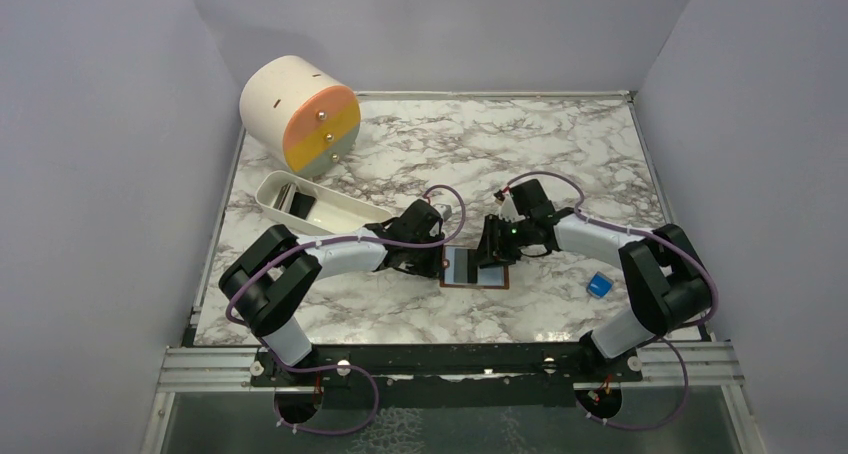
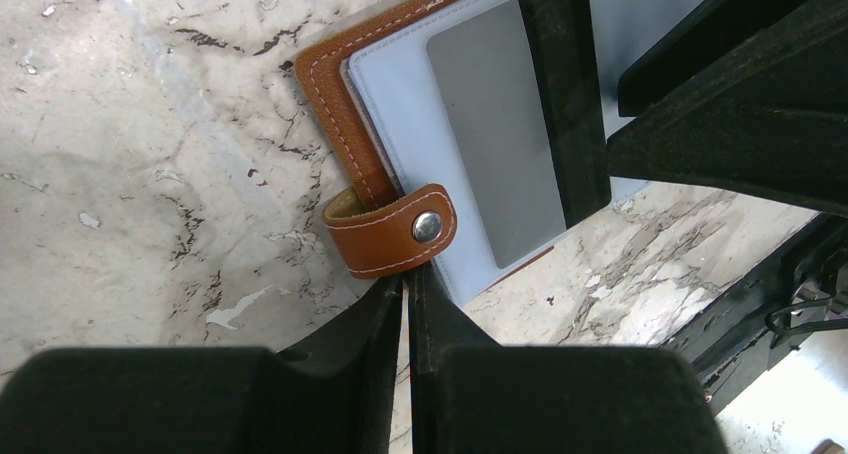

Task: Put the credit cards into the card holder
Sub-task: Insert the credit card into the card holder.

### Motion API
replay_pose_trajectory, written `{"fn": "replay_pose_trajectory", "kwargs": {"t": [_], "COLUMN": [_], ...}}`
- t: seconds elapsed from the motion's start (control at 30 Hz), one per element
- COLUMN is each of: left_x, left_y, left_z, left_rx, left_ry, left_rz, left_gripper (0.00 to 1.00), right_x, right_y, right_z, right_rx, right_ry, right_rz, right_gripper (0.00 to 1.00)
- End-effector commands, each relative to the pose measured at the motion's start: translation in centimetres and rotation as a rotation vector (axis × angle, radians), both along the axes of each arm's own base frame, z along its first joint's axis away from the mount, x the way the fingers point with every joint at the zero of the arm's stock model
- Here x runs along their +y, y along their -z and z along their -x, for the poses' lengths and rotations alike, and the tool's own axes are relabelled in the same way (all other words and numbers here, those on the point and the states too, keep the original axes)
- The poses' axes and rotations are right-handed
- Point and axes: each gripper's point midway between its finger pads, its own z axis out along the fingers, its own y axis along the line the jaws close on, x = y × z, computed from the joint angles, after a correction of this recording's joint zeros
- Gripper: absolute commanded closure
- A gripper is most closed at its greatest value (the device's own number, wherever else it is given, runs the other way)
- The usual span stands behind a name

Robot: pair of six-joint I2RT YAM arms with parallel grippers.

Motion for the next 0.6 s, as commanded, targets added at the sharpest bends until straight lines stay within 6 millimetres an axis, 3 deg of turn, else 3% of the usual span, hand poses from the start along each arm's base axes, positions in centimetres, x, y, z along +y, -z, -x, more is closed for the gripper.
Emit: {"fn": "replay_pose_trajectory", "kwargs": {"t": [0.0, 0.57], "left_x": [0.6, 0.1], "left_y": [1.2, 1.3], "left_z": [1.0, 1.1], "left_rx": [0.032, 0.04], "left_ry": [0.001, 0.006], "left_rz": [-0.028, -0.012], "left_gripper": [0.89, 0.89], "right_x": [0.2, 3.1], "right_y": [-0.2, 0.3], "right_z": [-0.1, 0.0], "right_rx": [-0.016, -0.025], "right_ry": [0.003, -0.051], "right_rz": [0.014, -0.016], "right_gripper": [0.65, 0.68]}}
